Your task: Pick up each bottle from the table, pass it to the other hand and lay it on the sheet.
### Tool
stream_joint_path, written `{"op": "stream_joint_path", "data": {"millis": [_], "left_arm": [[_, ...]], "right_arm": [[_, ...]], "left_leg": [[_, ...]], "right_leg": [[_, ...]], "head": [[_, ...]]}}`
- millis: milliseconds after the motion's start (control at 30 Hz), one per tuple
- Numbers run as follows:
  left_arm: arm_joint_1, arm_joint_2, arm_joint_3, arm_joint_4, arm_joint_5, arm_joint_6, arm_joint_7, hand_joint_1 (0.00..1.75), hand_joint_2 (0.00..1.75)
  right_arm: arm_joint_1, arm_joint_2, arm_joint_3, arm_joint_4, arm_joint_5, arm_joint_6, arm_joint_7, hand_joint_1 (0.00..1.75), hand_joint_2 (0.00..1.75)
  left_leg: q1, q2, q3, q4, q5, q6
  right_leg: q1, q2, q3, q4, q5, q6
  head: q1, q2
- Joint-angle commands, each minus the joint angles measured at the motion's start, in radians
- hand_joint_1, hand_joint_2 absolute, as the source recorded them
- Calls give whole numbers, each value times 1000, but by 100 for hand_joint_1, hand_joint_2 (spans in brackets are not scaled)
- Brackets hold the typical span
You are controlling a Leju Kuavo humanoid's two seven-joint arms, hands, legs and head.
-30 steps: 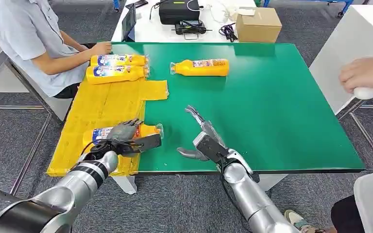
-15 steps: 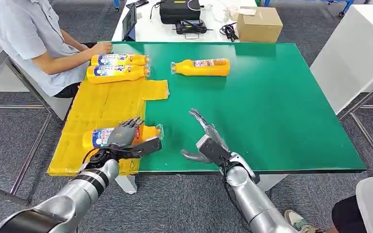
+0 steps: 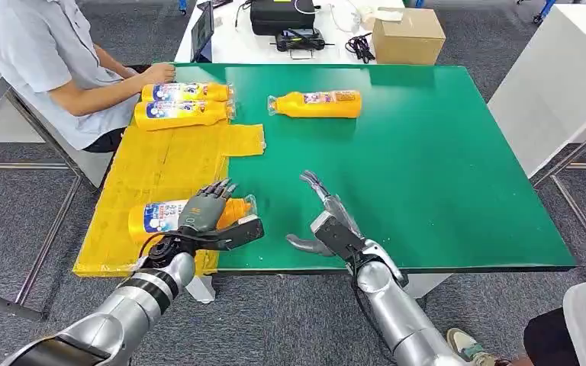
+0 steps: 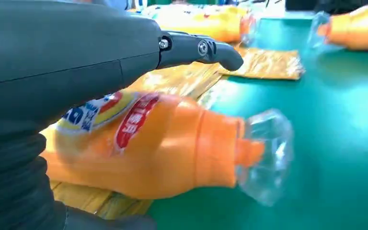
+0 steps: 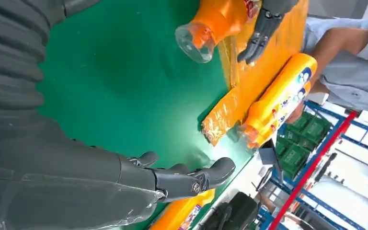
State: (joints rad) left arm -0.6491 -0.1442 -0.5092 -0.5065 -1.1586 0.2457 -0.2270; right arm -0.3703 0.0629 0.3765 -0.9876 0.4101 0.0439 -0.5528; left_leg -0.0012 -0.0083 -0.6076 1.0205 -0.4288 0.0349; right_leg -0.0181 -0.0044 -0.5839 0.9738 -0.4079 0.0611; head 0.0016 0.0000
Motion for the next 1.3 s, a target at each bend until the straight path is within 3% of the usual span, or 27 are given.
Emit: {"op": "stream_joint_path", "data": {"millis": [33,233,433,600,667,700,733,767,867,900,933,1000,1033,1133,1300], "left_arm": [[-19,9,-58,-26,6,-4,0,0,175],[9,23,-73,-107,38,46,-14,0,175],[137,31,-32,-335,150,133,-36,0,175],[283,-15,56,-502,417,152,-138,0,175],[394,-49,84,-630,643,130,-212,0,175],[429,-50,73,-672,701,129,-219,0,175],[439,-45,58,-687,707,137,-215,0,175],[442,-44,55,-690,708,139,-214,0,175],[505,-65,67,-751,833,191,-247,0,175],[528,-70,69,-768,857,210,-251,0,175],[543,-66,58,-778,857,223,-260,0,175],[561,-42,19,-803,855,225,-289,0,175],[572,-40,15,-823,857,246,-328,0,175],[597,-48,5,-897,1009,166,-345,0,175],[639,-40,39,-936,1244,21,-320,0,175]], "right_arm": [[-19,-13,-13,26,0,1,-1,0,175],[-4,-16,-25,15,0,-2,0,0,175],[65,-19,-74,-65,-3,-46,-15,0,175],[183,39,-244,-203,-278,74,-34,0,175],[261,57,-296,-287,-276,-9,-37,0,175],[290,63,-305,-319,-273,-34,-39,0,0],[302,62,-304,-331,-273,-34,-39,0,0],[305,62,-303,-334,-273,-34,-39,0,0],[340,109,-318,-360,-236,-197,72,0,0],[353,119,-309,-367,-213,-246,89,0,0],[363,120,-295,-373,-201,-269,95,0,0],[387,103,-265,-407,-244,-251,44,0,0],[393,95,-257,-426,-276,-224,16,0,175],[416,108,-267,-490,-242,-305,-71,0,175],[402,77,-226,-433,-261,-221,9,0,175]], "left_leg": [[1,0,1,0,-1,-1],[1,1,3,0,-2,-3],[0,0,1,-1,-2,-1],[0,0,-1,-1,-1,-1],[0,0,-1,-1,-2,-1],[0,-1,-1,-1,-2,-1],[0,-1,4,-1,-5,-2],[0,-1,-1,-1,-2,-1],[0,0,-4,0,-3,-2],[1,2,2,1,-6,-3],[0,1,-5,0,-3,-2],[0,2,-2,0,-4,-3],[0,2,-4,-1,-3,-2],[1,1,-3,1,-5,-3],[1,3,-1,0,-5,-3]], "right_leg": [[1,0,1,0,-1,-2],[1,1,2,0,-2,-4],[1,0,1,-1,-1,-2],[0,0,-1,-1,-1,-2],[0,-1,-1,-1,-2,-2],[0,-1,-1,-1,-2,-1],[1,-2,4,-1,-5,-4],[0,-2,-2,-1,-2,-1],[0,0,-4,0,-2,-2],[1,1,1,1,-5,-4],[1,1,-5,0,-2,-2],[1,2,-4,0,-3,-3],[0,1,-5,-1,-2,-2],[1,0,-4,1,-4,-3],[1,2,-2,0,-4,-4]], "head": [[0,0],[0,0],[0,0],[0,0],[0,0],[0,0],[0,0],[0,0],[0,0],[0,0],[0,0],[0,0],[0,0],[0,0],[0,0]]}}
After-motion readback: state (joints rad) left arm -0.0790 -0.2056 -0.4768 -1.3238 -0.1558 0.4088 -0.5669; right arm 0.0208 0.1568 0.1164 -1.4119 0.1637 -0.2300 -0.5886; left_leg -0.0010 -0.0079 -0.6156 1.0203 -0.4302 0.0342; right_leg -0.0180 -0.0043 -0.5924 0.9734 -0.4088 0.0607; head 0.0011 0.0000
